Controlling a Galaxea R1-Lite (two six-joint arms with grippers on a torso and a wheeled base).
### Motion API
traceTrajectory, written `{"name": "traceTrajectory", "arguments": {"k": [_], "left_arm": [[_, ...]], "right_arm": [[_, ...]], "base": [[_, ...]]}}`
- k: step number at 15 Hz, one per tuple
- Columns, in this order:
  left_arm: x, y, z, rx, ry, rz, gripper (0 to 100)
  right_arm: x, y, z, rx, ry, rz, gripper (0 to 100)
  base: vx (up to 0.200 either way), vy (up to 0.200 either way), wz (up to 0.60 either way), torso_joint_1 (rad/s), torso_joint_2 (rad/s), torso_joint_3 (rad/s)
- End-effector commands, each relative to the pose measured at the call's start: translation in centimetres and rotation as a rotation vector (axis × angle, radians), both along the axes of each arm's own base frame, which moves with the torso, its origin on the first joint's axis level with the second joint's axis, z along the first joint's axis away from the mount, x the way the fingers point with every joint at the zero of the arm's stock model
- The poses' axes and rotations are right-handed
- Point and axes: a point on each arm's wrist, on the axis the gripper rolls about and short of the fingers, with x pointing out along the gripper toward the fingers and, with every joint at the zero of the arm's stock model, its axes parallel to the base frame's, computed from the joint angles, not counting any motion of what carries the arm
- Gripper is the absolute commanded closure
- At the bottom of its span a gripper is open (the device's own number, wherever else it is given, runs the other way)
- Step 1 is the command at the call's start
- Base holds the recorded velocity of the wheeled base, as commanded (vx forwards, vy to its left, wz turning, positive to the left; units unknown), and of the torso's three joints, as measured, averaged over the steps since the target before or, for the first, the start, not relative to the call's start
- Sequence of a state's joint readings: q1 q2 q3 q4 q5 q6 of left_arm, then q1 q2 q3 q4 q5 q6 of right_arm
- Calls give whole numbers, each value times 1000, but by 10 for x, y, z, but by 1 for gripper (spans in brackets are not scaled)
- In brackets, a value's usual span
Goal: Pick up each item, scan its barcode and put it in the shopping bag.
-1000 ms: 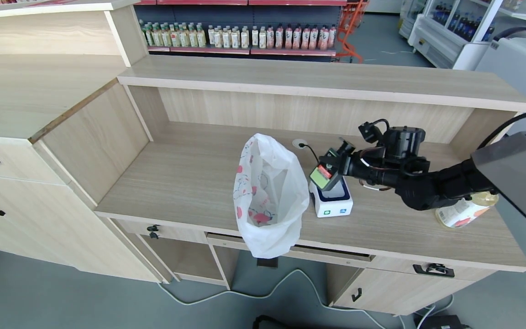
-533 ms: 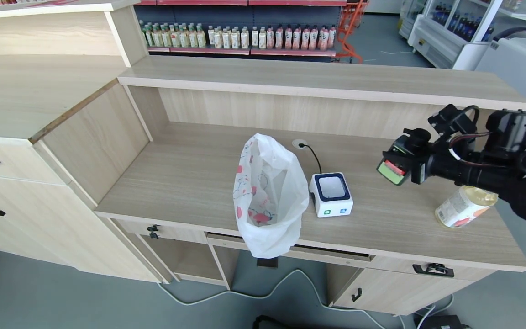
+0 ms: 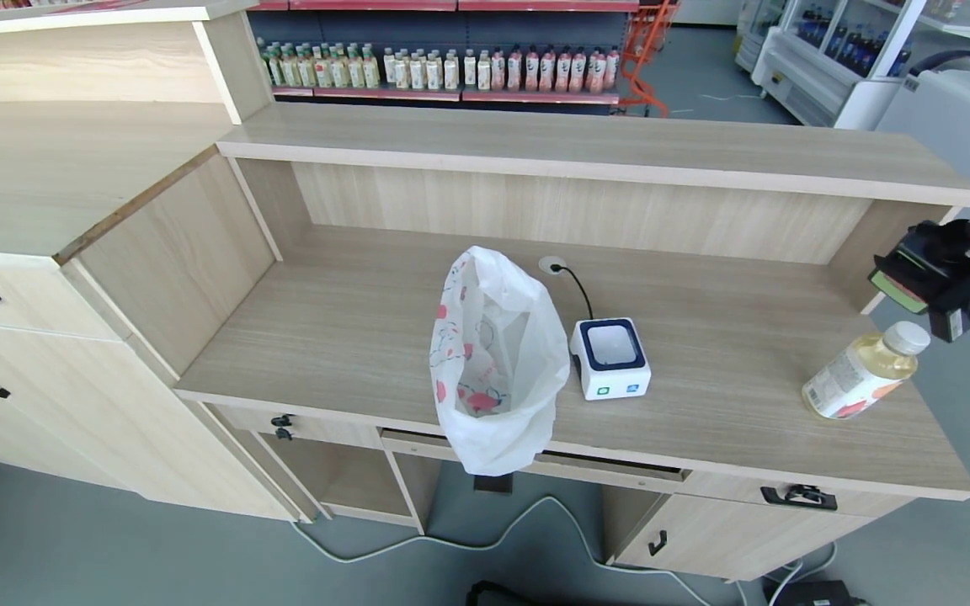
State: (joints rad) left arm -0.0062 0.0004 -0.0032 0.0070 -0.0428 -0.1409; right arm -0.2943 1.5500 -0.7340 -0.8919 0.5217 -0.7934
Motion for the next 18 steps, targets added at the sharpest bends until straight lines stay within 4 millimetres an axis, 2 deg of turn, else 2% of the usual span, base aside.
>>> {"name": "traceTrajectory", "arguments": {"k": [1,2,4,7,8,9,12,18], "left_arm": [[0,0,0,0,-1,0,0],[0,0,0,0,0,0,0],[0,0,0,0,0,0,0],[0,0,0,0,0,0,0],[0,0,0,0,0,0,0],[0,0,0,0,0,0,0],[0,0,0,0,0,0,0],[0,0,0,0,-1,0,0]], "right_arm": [[-7,1,8,-37,-38,-9,100],[-15,0,15,-180,-94,-31,100],[-14,9,21,-191,-133,-7,100],[2,31,22,-119,-146,-1,100],[15,53,19,-45,-163,13,100],[23,66,16,-12,-180,21,100],[57,108,-27,115,-126,145,100],[93,123,-108,334,232,149,100]], "base": [[0,0,600,-2,7,2],[0,0,600,2,2,2],[0,0,600,2,5,2],[0,0,600,1,2,-1],[0,0,600,-7,2,2],[0,0,600,-2,2,7],[0,0,200,-1,-1,1],[0,0,0,0,0,0]]}}
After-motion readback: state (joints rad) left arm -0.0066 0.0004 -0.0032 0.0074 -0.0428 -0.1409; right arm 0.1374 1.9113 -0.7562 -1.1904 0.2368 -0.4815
